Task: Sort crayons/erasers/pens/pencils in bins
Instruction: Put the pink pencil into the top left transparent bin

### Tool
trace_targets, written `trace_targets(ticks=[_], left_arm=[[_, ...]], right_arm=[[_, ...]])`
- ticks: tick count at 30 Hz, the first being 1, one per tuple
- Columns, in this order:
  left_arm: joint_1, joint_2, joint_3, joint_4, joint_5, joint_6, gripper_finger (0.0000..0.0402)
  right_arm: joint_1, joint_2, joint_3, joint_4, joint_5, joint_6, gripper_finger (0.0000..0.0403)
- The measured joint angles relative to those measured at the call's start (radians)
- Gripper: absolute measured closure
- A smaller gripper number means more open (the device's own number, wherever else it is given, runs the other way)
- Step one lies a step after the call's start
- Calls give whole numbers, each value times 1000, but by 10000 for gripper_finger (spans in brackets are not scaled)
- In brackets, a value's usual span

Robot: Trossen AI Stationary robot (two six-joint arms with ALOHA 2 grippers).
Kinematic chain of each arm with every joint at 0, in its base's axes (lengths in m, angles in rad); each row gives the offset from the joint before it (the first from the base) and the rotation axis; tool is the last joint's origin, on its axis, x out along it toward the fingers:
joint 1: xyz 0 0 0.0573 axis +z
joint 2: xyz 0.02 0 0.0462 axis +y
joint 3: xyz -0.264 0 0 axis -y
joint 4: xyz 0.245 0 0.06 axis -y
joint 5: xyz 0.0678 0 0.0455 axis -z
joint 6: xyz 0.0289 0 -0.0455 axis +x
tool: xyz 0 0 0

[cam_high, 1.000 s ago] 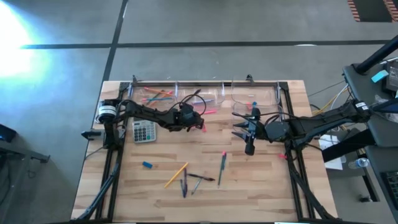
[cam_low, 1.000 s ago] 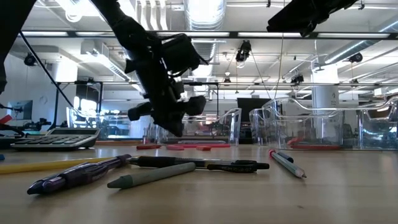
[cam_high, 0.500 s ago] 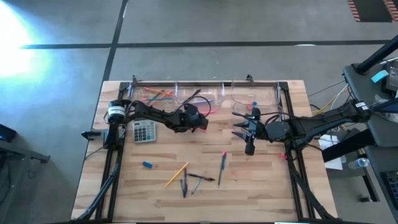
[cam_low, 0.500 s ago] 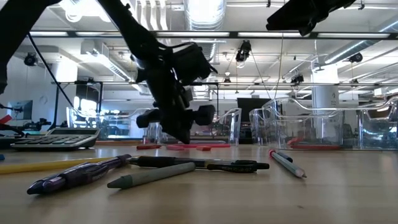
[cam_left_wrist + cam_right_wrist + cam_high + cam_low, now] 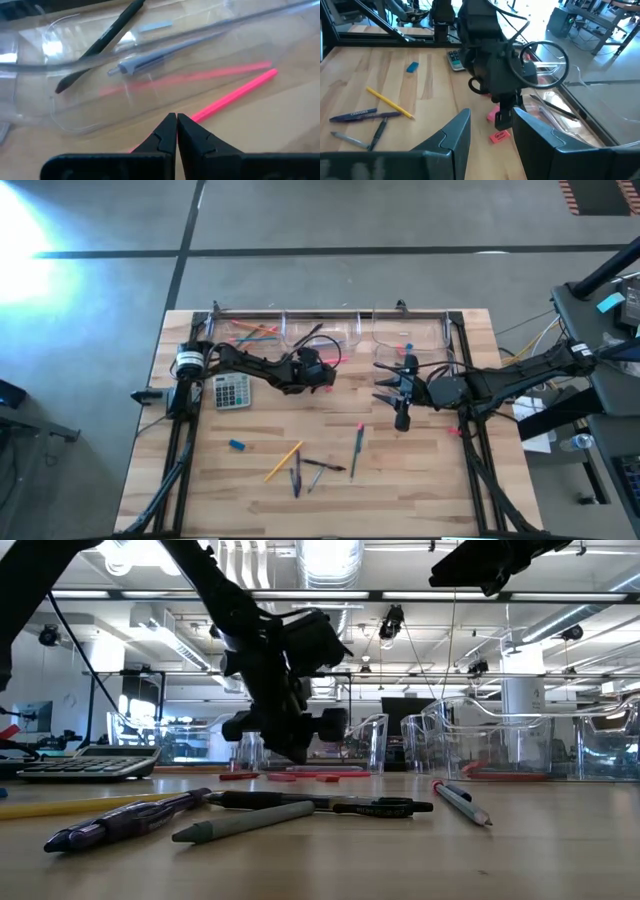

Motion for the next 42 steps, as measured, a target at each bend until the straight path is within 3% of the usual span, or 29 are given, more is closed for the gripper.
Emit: trace_targets(ticks=[14,29,36,42], left_arm=[[1,22,-6,-69,-108,-30,402],[8,65,-1,-73,-40,-30,402],[-102,-22,-5,-135,67,11,402],[-210,-170,-4,-143,52,145,402]], right_arm=[[2,1,0,0,0,19,268],[3,2,0,-2,-2,33,268],[3,2,0,-2,-2,33,268],[3,2,-1,-5,-2,34,268]])
